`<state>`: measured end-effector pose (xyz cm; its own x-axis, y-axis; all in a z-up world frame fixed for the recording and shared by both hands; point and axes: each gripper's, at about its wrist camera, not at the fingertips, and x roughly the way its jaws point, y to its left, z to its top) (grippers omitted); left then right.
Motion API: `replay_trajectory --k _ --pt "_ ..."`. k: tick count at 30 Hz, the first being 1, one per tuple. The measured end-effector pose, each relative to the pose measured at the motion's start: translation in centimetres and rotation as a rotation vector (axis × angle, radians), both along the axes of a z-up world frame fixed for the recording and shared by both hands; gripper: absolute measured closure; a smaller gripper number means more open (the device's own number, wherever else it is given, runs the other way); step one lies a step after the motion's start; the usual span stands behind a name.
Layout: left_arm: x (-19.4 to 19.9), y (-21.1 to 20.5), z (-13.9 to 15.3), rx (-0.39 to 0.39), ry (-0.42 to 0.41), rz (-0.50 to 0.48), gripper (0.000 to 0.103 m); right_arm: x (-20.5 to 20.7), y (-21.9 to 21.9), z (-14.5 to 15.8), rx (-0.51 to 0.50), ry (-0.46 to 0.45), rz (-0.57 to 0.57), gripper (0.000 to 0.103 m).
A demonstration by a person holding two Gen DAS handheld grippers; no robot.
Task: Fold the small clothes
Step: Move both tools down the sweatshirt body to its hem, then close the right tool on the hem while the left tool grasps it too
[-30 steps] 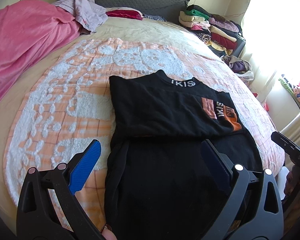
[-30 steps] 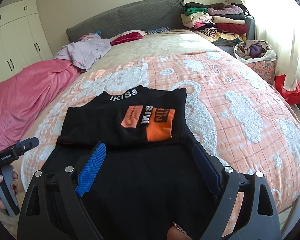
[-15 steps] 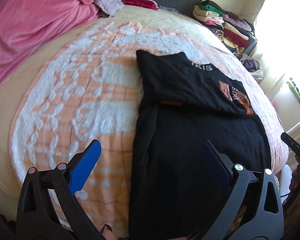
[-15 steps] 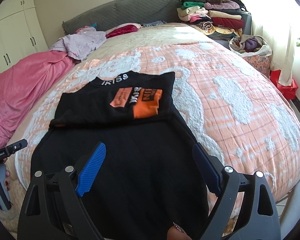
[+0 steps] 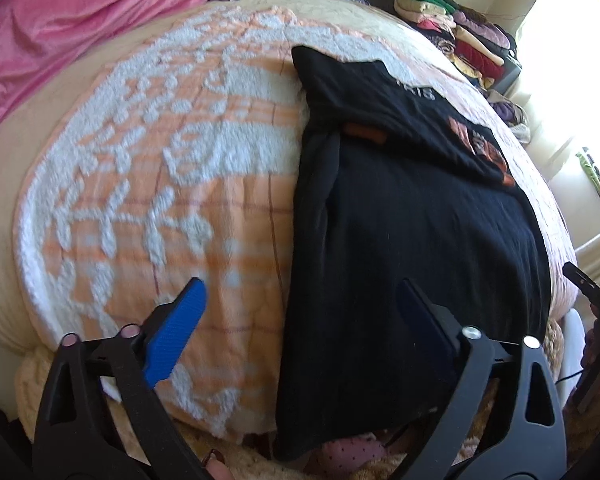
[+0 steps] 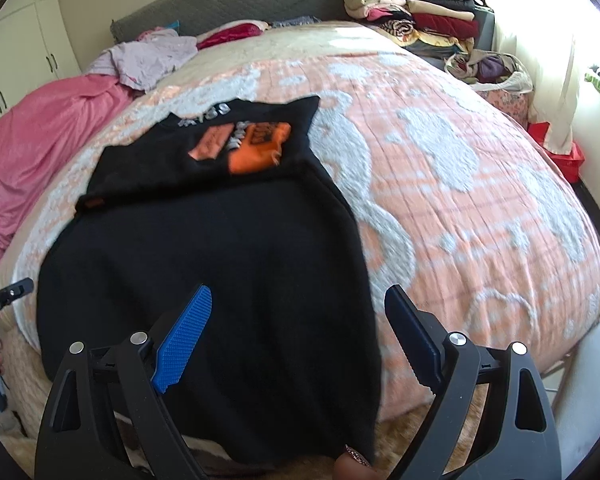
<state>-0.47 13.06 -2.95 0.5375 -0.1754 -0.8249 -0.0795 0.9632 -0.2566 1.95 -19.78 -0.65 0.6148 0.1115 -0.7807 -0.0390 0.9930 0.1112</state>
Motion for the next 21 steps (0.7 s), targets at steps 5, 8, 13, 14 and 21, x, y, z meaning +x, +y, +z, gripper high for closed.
replay_trajectory --k 5,8,13,14,21 --pt "-1.2 -0.3 -0.8 -0.001 0.028 -0.026 0.035 -1.2 -1.3 -1.7 -0.007 0.056 -0.014 0.016" --pt "-2.0 -0.4 -1.5 -0.001 0.053 -0.035 0.038 -1.9 -1.8 -2.6 -0.006 0.087 -0.01 0.017" --pt "-3.0 -0.5 -2.4 -0.007 0.084 -0.041 0.041 -2.8 -2.3 -4.1 0.006 0.148 0.007 0.026" --pt "-3.2 -0.6 -2.4 0.001 0.086 -0.044 0.042 -2.9 -2.3 -4.4 0.004 0.159 0.011 0.032" --pt "-3.7 -1.2 -2.8 0.001 0.106 -0.07 0.057 -3.2 -2.7 -6.5 0.022 0.231 0.014 0.046"
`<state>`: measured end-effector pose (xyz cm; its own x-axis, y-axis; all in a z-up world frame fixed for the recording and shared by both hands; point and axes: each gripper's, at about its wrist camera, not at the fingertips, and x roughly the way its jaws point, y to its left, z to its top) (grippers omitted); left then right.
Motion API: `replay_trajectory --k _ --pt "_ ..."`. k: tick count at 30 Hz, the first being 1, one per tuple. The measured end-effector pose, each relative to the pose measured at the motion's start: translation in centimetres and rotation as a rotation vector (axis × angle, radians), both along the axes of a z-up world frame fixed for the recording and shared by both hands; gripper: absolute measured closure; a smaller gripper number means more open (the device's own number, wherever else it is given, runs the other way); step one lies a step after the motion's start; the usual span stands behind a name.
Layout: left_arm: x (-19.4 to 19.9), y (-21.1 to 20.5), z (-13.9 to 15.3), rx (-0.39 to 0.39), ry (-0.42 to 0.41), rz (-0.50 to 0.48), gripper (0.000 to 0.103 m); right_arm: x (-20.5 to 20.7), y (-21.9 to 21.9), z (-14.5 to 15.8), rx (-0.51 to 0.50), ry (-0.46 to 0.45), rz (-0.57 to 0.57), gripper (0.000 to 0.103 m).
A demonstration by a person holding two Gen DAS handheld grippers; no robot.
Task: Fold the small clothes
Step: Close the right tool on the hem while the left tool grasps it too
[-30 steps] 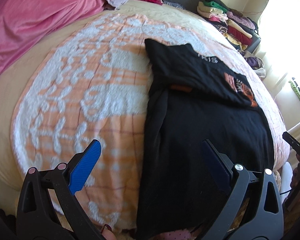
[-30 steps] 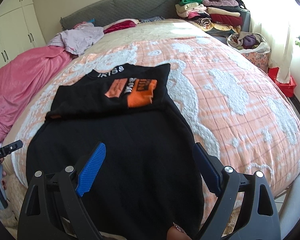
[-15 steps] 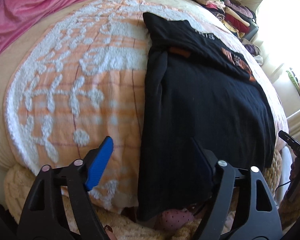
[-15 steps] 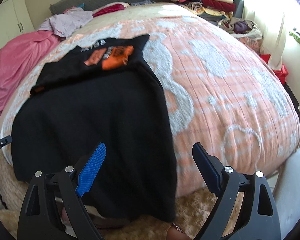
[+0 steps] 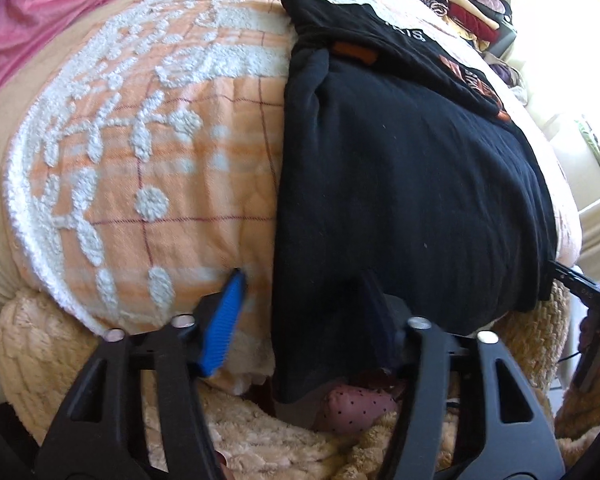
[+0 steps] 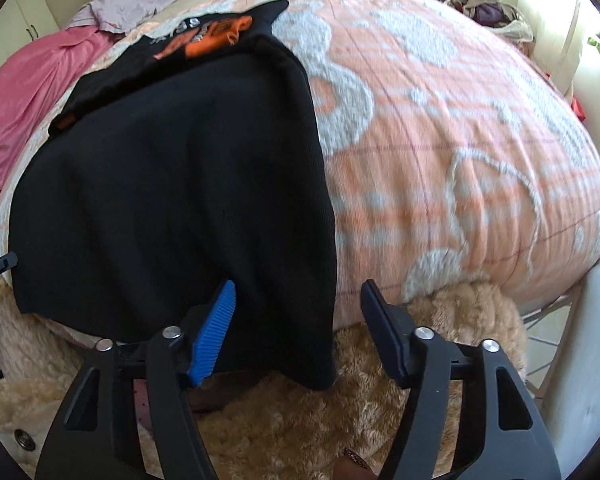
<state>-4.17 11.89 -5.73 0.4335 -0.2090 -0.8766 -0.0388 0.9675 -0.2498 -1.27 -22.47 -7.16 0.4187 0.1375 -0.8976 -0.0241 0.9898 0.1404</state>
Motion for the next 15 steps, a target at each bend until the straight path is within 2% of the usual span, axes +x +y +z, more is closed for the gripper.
replay_trajectory --k 3,5,6,8,11,15 --pt "-0.2 0.0 -0.1 0.002 0.006 0.0 0.059 0.0 -0.4 -0.5 0.041 0.019 0.001 0.059" --pt "-0.4 0.1 -0.2 0.001 0.01 0.0 0.06 -0.2 -0.4 -0.4 0.04 0.015 0.011 0.086" --pt "-0.5 0.2 -0.2 -0.003 0.012 0.002 0.061 -0.4 -0.4 -0.3 0.026 0.008 0.015 0.091" --pt "-0.8 0.5 -0.2 -0.012 0.016 0.009 0.061 -0.8 -0.8 0.1 0.016 -0.003 0.023 0.095" --pt "-0.9 0.7 -0.3 -0.012 0.025 0.015 0.061 -1.4 -1.4 0.7 -0.022 -0.024 0.017 0.096" --pt "-1.5 1.0 -0.9 -0.022 0.049 0.019 0.061 -1.4 -2.0 0.5 -0.018 -0.019 0.004 0.096"
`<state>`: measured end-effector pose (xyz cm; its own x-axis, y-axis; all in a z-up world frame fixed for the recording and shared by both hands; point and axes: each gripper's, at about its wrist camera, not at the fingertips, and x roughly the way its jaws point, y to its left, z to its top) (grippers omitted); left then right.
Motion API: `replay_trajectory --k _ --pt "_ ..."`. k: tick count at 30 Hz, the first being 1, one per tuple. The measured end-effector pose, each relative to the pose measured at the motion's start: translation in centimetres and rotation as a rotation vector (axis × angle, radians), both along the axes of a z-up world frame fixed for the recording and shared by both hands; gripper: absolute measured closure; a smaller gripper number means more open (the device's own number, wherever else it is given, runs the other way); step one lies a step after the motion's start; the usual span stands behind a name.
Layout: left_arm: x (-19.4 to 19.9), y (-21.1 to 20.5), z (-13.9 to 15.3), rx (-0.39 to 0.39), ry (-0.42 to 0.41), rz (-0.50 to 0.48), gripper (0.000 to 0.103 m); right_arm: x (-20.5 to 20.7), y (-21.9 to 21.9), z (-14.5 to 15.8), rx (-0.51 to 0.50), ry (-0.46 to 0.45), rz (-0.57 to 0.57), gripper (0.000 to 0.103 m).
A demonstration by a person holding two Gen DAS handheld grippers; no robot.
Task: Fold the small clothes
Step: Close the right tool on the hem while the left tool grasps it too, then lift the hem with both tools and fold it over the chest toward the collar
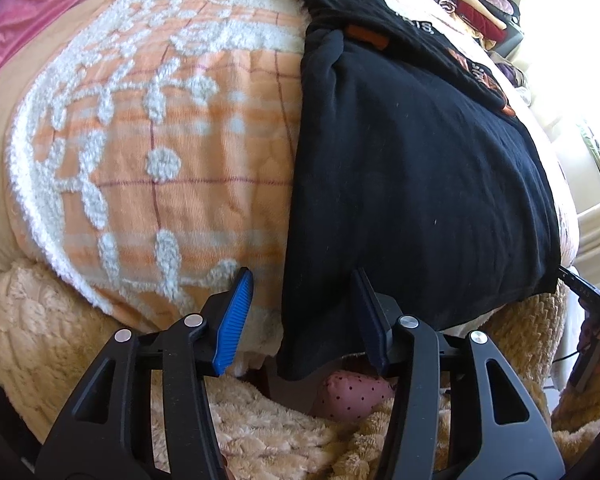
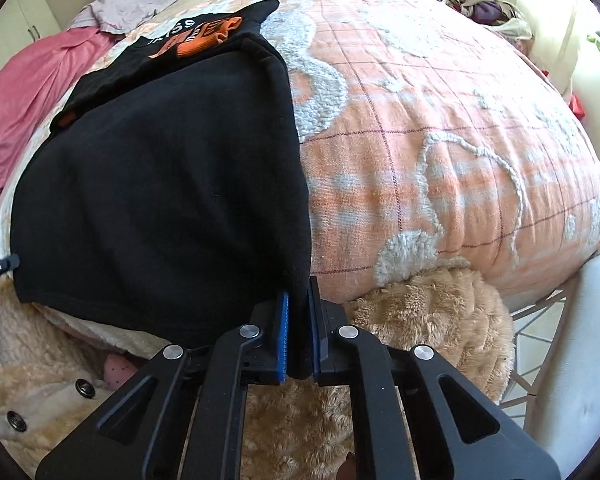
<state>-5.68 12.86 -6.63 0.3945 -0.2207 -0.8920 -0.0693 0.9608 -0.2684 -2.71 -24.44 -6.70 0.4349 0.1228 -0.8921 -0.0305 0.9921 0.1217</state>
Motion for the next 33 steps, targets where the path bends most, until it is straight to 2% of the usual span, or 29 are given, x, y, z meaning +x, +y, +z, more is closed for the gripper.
replay_trajectory --k 4,6,9,11,13,15,18,20,21,25,27,33 --pt "-0.2 -0.2 -0.5 -0.007 0.016 -0.004 0.062 0.6 0.6 -0.4 -0.009 0.02 0.003 0.093" --pt "-0.3 -0.1 -0.6 -0.012 0.024 -0.005 0.075 0.9 0.8 -0.5 -0.015 0.026 -0.001 0.088" --pt "-0.4 -0.1 -0.5 -0.039 0.025 -0.015 0.086 1.1 0.6 -0.6 -0.018 0.034 -0.009 0.077" --pt "-0.6 -0.3 -0.6 -0.056 0.028 -0.02 0.086 1.3 0.5 -0.7 -0.01 0.042 -0.01 0.067" --pt "-0.4 -0.7 -0.8 -0.054 0.034 -0.03 0.085 0.9 0.0 -0.9 0.005 0.052 -0.005 0.062" --pt "-0.5 -0.7 -1.0 -0.068 0.04 -0.03 0.081 0.7 -0.2 -1.1 0.033 0.062 0.008 0.061" --pt "-0.4 -0.9 -1.2 -0.061 0.038 -0.034 0.081 0.8 0.4 -1.7 0.063 0.077 0.036 0.061" --pt "-0.3 -0.9 -1.2 -0.061 0.038 -0.032 0.082 0.8 0.6 -2.0 0.064 0.084 0.049 0.065" --pt "-0.3 -0.9 -1.2 -0.058 0.037 -0.028 0.085 0.7 0.7 -2.0 0.064 0.082 0.057 0.068" --pt "-0.5 -0.7 -1.0 -0.052 0.032 -0.023 0.095 0.4 1.2 -1.4 0.058 0.067 0.093 0.091" --pt "-0.8 -0.5 -0.5 -0.055 0.013 -0.015 0.099 0.2 1.2 -1.2 0.057 0.063 0.092 0.094" --pt "-1.1 0.0 3.2 -0.059 -0.106 -0.02 0.099 -0.6 0.3 0.9 0.131 0.011 0.076 0.096"
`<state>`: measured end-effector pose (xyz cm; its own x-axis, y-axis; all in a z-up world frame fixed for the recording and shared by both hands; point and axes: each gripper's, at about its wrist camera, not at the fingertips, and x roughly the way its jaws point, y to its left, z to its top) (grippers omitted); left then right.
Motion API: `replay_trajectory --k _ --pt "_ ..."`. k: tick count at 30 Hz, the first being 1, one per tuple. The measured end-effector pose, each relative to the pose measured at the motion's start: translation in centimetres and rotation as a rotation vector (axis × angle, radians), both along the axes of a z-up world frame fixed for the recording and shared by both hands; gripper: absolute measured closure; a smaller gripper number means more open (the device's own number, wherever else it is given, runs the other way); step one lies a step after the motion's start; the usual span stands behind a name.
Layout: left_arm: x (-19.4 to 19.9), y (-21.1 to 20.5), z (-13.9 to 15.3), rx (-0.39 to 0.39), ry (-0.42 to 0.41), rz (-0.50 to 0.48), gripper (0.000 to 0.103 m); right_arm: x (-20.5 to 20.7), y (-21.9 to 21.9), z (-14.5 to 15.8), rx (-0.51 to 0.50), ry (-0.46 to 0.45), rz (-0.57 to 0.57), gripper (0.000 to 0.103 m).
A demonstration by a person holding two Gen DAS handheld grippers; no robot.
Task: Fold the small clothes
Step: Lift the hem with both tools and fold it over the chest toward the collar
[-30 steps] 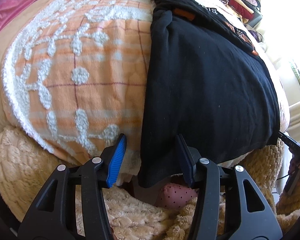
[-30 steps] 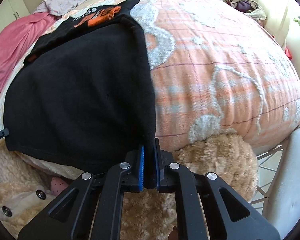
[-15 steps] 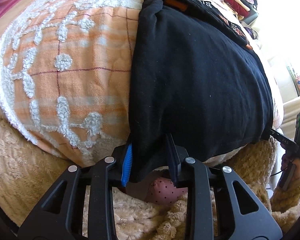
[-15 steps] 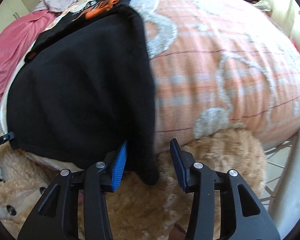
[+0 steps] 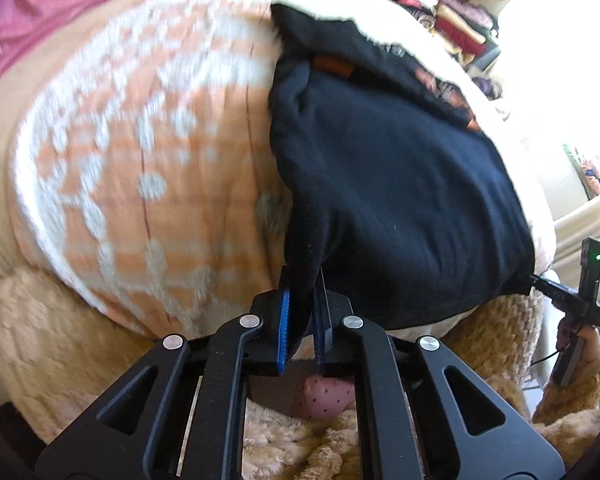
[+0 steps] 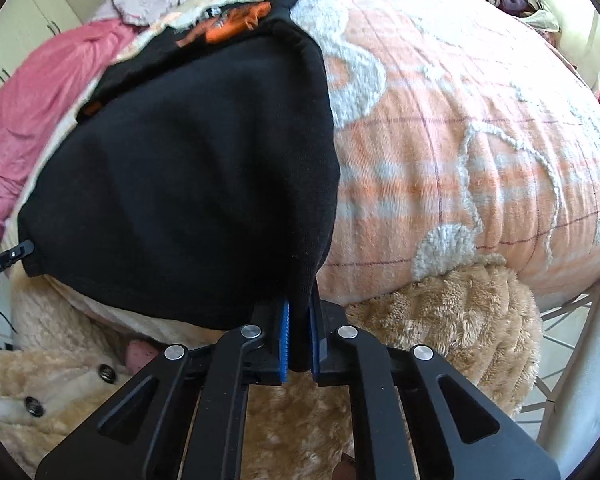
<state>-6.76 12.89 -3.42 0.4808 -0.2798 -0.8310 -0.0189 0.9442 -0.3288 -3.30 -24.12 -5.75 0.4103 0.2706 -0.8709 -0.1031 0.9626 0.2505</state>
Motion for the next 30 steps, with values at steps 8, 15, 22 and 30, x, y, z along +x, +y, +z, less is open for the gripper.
replay_trajectory --k 8,15,22,30 --pt "1.0 0.9 2.7 -0.022 -0.097 0.019 0.099 0.3 -1.5 4.1 0.126 -0.116 -0.028 0.096" --pt "2.0 1.2 4.3 -0.031 -0.155 0.046 0.1 0.8 -2.6 7.3 0.186 -0.224 -0.058 0.097" --pt "2.9 2.1 5.6 -0.037 -0.198 0.072 0.1 2.1 -2.2 9.3 0.185 -0.285 -0.071 0.097" --pt "4.7 2.3 5.9 -0.05 -0.215 0.08 0.1 4.5 -1.8 10.3 0.2 -0.315 -0.095 0.097"
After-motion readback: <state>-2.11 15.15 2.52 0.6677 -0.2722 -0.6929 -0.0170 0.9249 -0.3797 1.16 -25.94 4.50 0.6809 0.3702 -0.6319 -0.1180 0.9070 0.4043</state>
